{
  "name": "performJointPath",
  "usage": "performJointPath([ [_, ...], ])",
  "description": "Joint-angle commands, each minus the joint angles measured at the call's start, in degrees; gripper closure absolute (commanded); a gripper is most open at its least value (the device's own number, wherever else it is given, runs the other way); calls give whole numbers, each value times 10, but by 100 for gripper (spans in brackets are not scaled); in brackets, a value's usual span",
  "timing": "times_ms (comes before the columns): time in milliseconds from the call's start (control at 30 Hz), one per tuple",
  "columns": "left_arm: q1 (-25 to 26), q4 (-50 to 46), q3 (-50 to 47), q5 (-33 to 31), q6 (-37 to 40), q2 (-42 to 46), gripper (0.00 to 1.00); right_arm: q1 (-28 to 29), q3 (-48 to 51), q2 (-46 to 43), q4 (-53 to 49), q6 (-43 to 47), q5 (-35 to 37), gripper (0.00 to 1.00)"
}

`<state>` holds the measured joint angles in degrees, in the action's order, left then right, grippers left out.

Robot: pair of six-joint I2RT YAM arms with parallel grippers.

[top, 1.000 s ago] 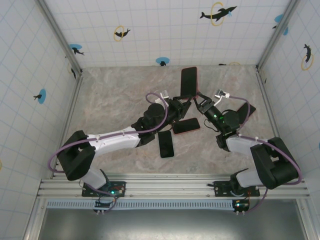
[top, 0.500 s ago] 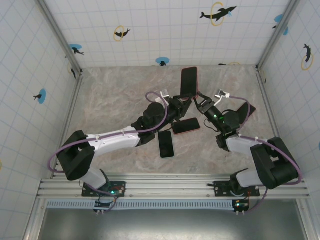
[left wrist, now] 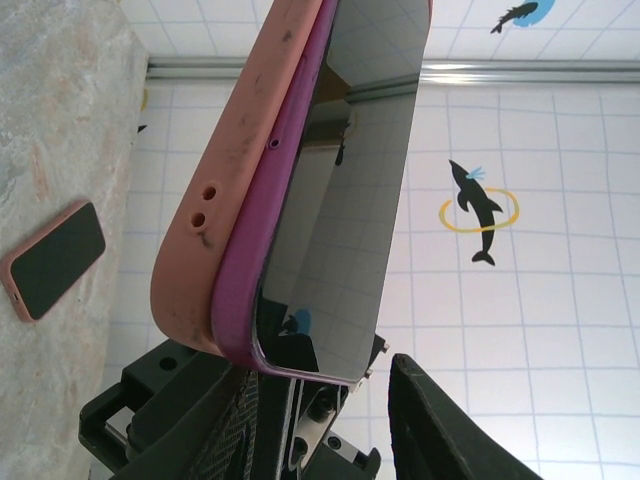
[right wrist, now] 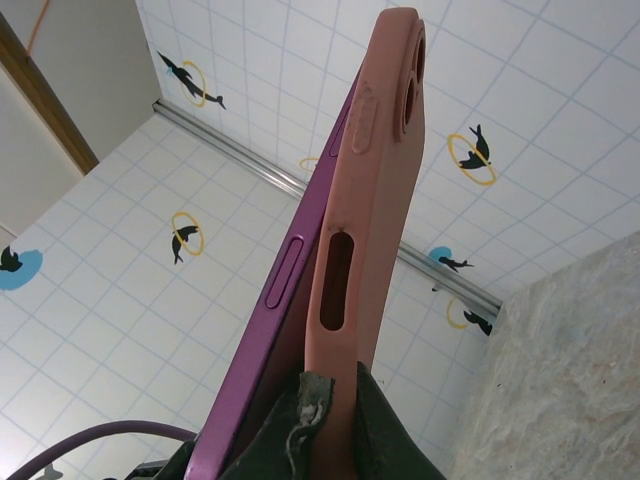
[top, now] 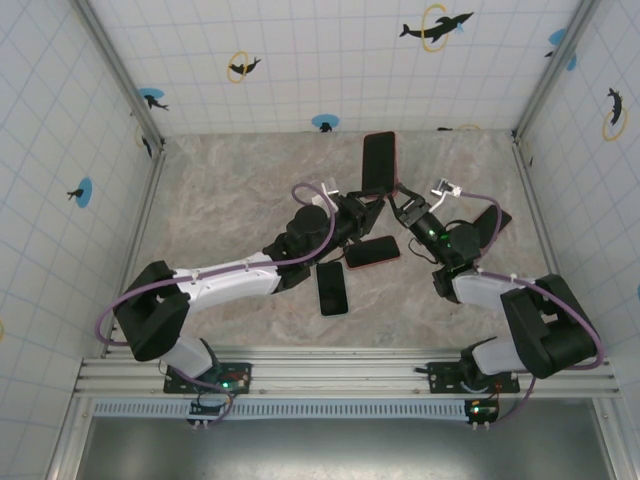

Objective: Take the phone out of the phone case

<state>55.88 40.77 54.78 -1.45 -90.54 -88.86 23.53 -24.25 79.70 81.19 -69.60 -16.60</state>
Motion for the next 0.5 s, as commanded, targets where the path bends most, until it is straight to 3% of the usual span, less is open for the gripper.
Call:
performJointPath([
  [0,2,6,-10,19,-12,24,62,-8,-4,3,54,5,0,100],
  [467,3,33,-1,15,-16,14,63,-1,-1,-1,57,1,-6,100],
])
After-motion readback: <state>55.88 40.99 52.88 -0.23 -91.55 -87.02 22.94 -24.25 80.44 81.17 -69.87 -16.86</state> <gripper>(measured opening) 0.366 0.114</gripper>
